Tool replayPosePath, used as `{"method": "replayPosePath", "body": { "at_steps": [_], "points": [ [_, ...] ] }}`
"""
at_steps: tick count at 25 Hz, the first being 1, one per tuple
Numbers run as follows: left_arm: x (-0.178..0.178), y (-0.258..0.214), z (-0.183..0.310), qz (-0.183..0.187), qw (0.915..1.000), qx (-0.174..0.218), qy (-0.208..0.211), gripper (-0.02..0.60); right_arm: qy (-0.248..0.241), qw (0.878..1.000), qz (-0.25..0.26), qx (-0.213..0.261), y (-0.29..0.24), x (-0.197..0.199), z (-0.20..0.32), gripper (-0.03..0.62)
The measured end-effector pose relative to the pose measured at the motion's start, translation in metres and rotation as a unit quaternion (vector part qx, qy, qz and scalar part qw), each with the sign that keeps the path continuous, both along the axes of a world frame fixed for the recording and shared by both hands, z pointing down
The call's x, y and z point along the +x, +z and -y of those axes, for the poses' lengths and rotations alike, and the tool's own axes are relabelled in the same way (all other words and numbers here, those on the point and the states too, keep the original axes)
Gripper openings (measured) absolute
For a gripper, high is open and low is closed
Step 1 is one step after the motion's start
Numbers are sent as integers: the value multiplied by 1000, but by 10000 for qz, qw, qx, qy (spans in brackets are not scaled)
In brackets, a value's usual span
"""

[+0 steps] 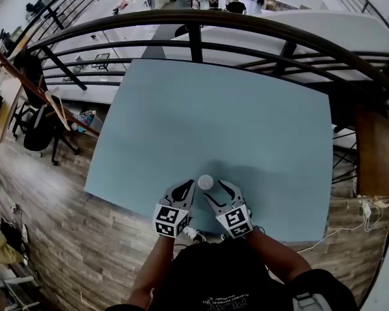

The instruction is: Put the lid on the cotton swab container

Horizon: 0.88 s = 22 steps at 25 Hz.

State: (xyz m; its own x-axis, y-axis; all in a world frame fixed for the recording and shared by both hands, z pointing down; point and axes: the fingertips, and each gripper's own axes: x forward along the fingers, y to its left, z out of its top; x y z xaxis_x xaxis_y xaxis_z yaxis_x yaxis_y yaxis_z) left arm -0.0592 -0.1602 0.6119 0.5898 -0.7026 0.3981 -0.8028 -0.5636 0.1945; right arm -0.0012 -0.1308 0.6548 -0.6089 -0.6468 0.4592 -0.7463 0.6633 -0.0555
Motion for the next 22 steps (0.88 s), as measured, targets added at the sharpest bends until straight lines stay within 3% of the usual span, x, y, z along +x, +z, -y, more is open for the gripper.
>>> {"method": "replayPosePath", "body": {
  "at_steps": [2, 12, 17, 22],
  "points": [
    [-5, -6, -1, -112, 9999, 45, -73, 15, 13, 9998, 89, 171, -19, -3, -1, 273],
    [-14, -44, 0, -347, 9972, 588, -290, 14, 206, 9942, 374, 991, -97, -6, 18, 45],
    [-12, -62, -5, -625, 9947, 796, -156, 15, 376, 9919, 422, 1135, -111, -6, 18, 18],
    [-9, -68, -6, -542, 9944, 910, -21, 15, 462, 9911, 414, 1180, -114, -4, 18, 18]
  ]
}}
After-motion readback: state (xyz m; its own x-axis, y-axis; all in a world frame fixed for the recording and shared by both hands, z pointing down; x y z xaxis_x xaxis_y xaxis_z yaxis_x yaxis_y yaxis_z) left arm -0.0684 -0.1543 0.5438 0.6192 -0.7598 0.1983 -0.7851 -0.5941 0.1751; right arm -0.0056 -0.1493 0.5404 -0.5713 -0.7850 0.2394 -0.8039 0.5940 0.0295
